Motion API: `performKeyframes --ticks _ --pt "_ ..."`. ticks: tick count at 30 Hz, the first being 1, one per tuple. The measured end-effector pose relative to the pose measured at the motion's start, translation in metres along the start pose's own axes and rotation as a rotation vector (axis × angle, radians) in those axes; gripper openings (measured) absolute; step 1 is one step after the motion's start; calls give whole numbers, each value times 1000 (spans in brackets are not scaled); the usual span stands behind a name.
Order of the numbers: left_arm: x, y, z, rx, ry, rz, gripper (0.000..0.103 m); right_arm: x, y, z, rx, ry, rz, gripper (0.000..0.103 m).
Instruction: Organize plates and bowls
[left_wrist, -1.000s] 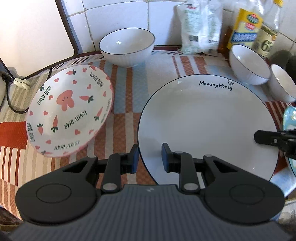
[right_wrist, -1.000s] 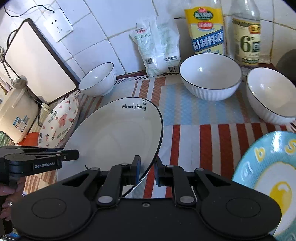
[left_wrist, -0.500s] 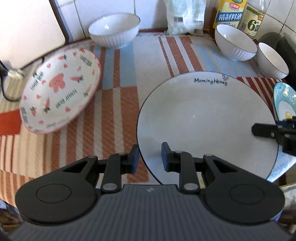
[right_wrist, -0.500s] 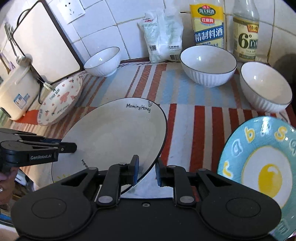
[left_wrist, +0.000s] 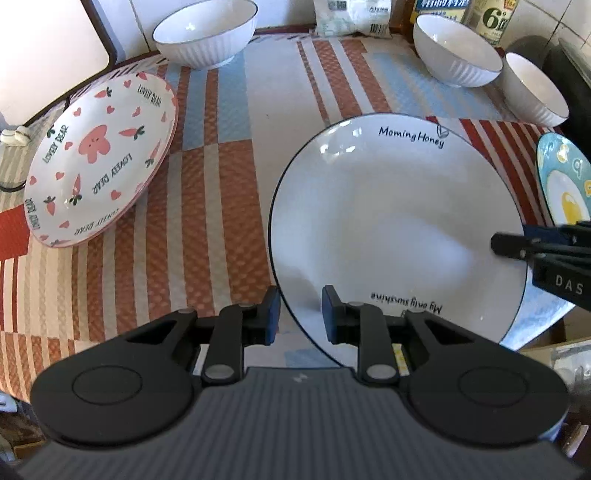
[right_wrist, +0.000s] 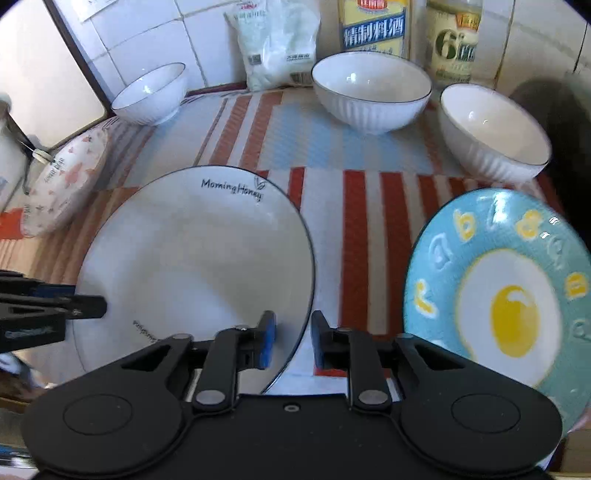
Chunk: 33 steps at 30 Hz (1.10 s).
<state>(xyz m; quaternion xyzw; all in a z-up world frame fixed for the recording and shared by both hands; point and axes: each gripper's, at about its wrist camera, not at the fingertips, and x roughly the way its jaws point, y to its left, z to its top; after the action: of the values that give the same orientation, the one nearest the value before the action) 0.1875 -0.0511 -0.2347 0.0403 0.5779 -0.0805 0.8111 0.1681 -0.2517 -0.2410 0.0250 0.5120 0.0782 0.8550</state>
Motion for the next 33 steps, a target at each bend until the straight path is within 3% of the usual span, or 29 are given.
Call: performKeyframes --ticks 4,8,14,19,25,33 --pt "-11 0 -4 7 1 -18 24 -14 6 -3 9 -22 2 37" --pt "-28 -3 -12 31 6 -32 37 -34 7 -8 30 -48 12 47" --pt "-60 -3 -22 63 1 -58 45 -66 17 -20 70 -73 30 60" --pt "-91 -7 -32 114 -28 -41 51 -94 22 -33 66 -108 32 64" --pt "-121 -14 -44 151 -47 -45 60 -128 21 -44 55 -166 17 77" --pt "-149 -33 -46 189 -31 -92 67 -165 12 -50 28 -217 -14 77"
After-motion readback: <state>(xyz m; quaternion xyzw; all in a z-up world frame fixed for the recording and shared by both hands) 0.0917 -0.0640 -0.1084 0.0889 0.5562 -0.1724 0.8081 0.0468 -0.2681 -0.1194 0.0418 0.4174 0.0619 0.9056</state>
